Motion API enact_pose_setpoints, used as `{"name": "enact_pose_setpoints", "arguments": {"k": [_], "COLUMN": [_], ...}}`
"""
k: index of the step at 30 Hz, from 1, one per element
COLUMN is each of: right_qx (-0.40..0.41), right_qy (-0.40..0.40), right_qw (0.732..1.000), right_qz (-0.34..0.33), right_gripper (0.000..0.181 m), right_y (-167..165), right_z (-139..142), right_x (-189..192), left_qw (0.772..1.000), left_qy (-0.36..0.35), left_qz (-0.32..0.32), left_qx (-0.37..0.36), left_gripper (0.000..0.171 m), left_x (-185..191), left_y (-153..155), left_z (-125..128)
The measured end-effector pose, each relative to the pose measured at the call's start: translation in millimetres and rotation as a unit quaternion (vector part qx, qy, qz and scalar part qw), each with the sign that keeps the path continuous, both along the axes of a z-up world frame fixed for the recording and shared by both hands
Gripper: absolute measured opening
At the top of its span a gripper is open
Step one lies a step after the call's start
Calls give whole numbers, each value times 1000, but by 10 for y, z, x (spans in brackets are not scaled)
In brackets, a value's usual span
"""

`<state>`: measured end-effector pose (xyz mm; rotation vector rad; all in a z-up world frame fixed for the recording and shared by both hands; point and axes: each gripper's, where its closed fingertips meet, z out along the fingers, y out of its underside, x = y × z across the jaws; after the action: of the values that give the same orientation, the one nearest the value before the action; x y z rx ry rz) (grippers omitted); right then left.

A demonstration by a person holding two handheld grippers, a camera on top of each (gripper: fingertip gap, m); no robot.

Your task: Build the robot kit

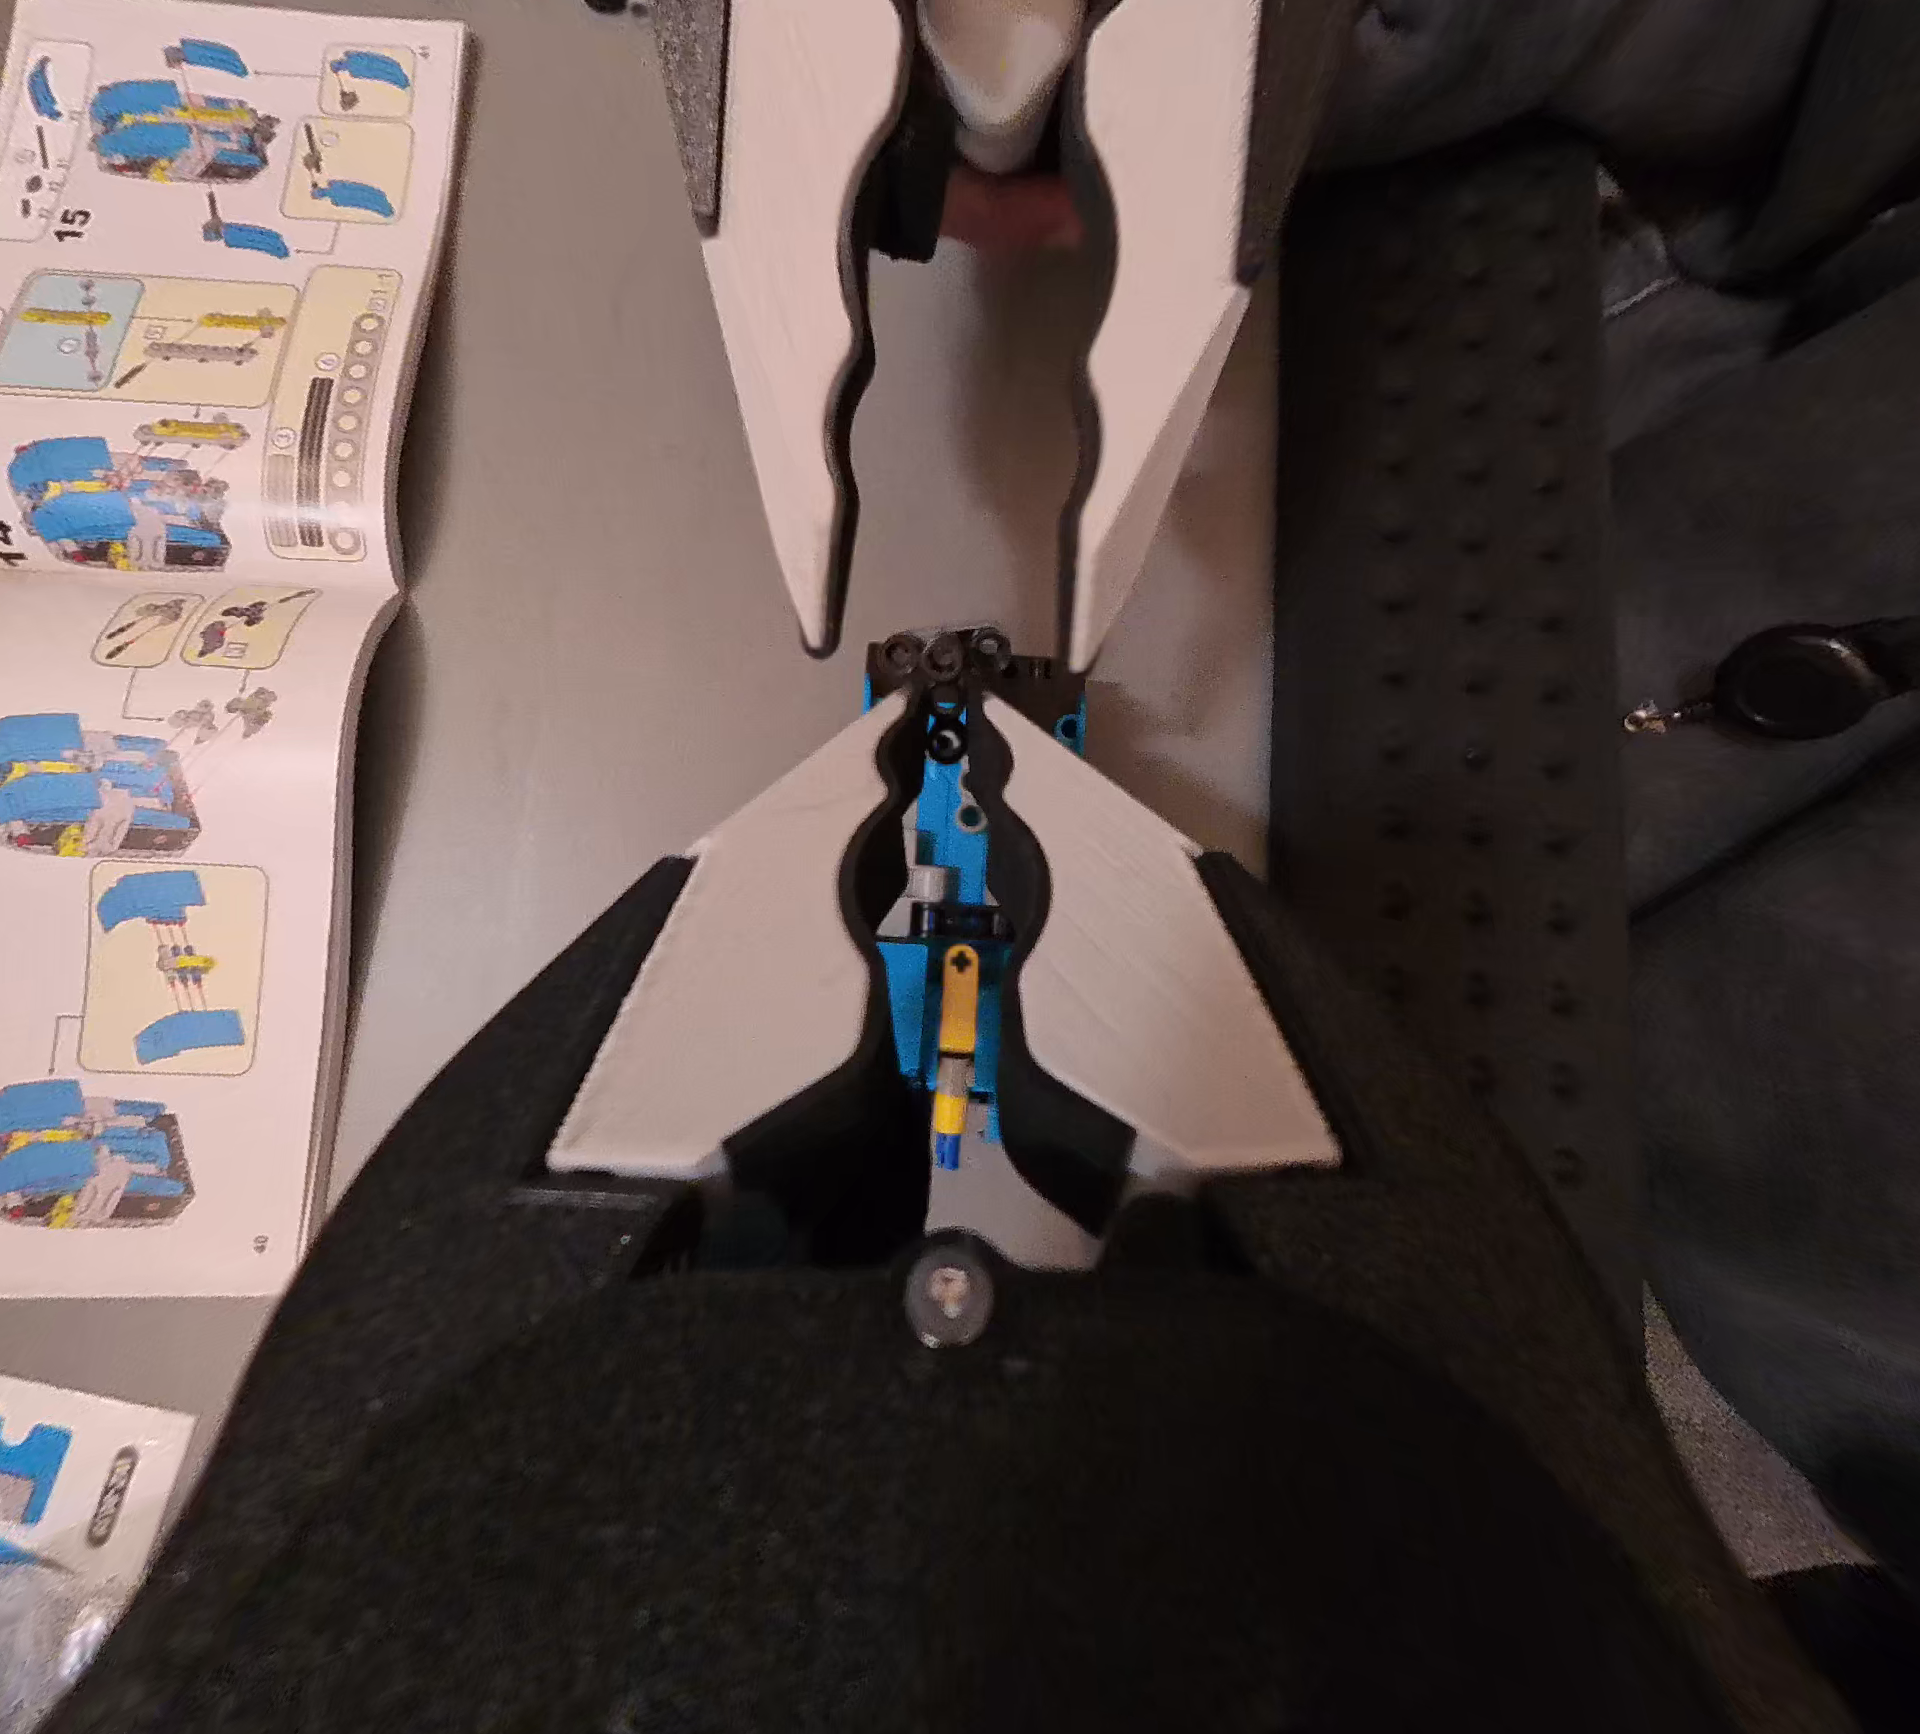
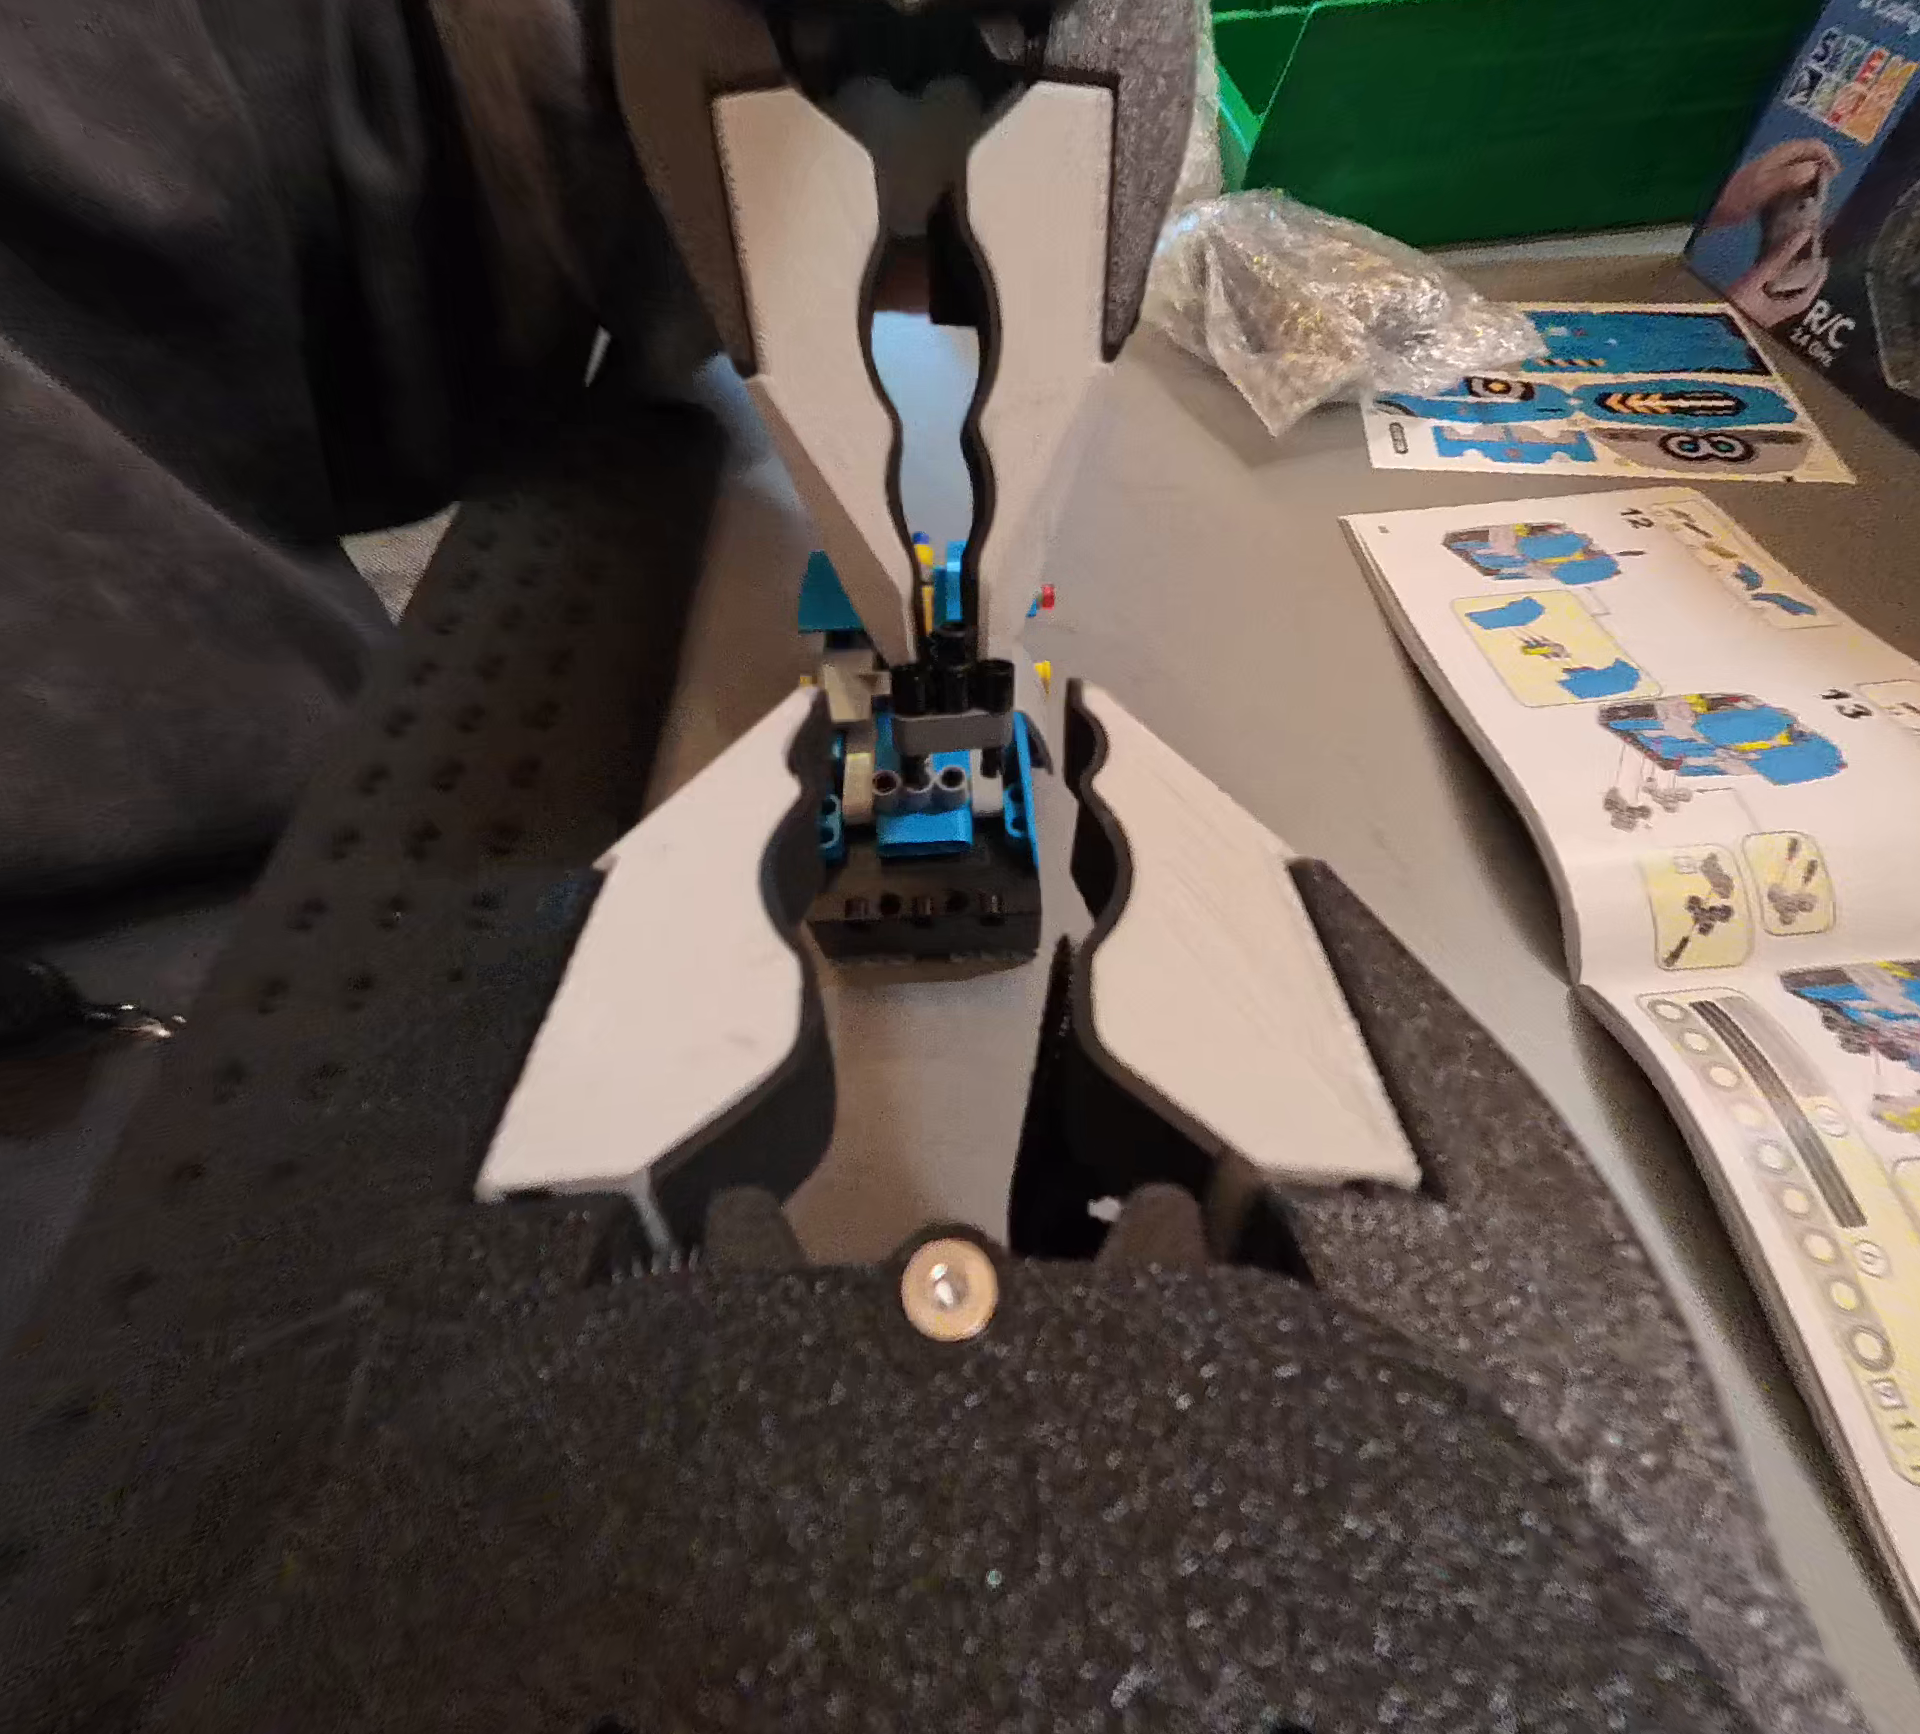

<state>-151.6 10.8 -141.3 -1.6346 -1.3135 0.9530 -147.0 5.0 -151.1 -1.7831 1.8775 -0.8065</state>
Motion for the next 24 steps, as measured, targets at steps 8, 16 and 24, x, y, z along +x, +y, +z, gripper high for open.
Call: {"name": "enact_pose_setpoints", "arguments": {"k": [8, 16, 24], "right_qx": [12, 19, -62], "right_qy": [-26, -46, 5], "right_qw": [1000, 999, 998], "right_qz": [11, -4, -16], "right_gripper": [24, 23, 23], "right_y": [-73, -41, -3], "right_z": [-48, -102, -154], "right_x": [13, 34, 122], "left_qw": [999, 998, 1000], "left_qy": [30, 52, -13], "left_qz": [-8, 13, -9], "left_qx": [14, 22, 11], "left_gripper": [6, 6, 43], "left_x": [78, 89, -25], "left_y": [-79, -56, 43], "left_z": [0, -43, 91]}}
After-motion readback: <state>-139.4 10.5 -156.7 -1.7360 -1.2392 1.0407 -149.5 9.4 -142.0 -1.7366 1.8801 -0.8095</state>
